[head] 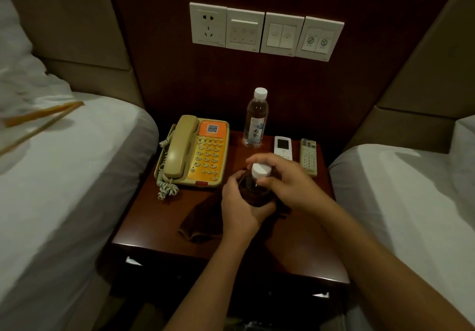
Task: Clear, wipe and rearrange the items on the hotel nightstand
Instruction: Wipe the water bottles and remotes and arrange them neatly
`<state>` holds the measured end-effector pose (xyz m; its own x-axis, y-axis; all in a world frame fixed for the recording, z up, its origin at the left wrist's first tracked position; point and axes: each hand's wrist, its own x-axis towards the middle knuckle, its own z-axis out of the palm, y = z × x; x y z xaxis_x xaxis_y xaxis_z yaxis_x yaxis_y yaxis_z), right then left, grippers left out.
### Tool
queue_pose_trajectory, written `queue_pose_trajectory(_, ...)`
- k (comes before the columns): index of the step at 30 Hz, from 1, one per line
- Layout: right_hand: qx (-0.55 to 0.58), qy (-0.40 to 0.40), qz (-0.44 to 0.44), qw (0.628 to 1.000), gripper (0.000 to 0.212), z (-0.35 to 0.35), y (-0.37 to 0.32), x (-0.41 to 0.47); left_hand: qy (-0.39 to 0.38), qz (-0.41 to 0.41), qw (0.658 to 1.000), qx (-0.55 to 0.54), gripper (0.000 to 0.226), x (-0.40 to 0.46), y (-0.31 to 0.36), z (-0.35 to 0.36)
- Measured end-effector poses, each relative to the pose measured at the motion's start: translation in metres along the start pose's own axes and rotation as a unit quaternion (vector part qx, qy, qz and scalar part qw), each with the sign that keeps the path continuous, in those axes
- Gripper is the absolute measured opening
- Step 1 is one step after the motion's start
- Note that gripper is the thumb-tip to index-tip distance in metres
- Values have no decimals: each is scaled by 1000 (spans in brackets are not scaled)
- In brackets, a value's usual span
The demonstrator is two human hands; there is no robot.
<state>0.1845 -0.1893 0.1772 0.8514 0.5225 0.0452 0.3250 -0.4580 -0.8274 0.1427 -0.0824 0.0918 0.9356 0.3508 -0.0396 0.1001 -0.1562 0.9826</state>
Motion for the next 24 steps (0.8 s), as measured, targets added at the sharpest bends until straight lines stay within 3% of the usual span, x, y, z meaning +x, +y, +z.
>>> queue_pose_trajectory(3, -43, 98, 24, 994, 37, 16, -4, -6, 18, -10, 1000, -1, 83, -1, -18, 6)
queue_pose_trajectory(7, -188, 213, 40, 958, 34, 32, -7, -13, 15, 19, 1000, 2, 77, -7, -30, 13)
queue_pose_trajectory(10, -154, 187, 23, 970, 37, 24, 1, -9, -5, 26, 999, 32, 70, 1, -29, 14)
queue_pose_trajectory(14, 45, 37, 42, 997, 43, 10, 18, -11, -12, -9, 996, 87, 85, 10, -28, 14)
queue_pose_trajectory(24, 77, 187, 21, 979, 46, 28, 19, -21, -30, 2, 995, 93, 88, -4, -30, 9)
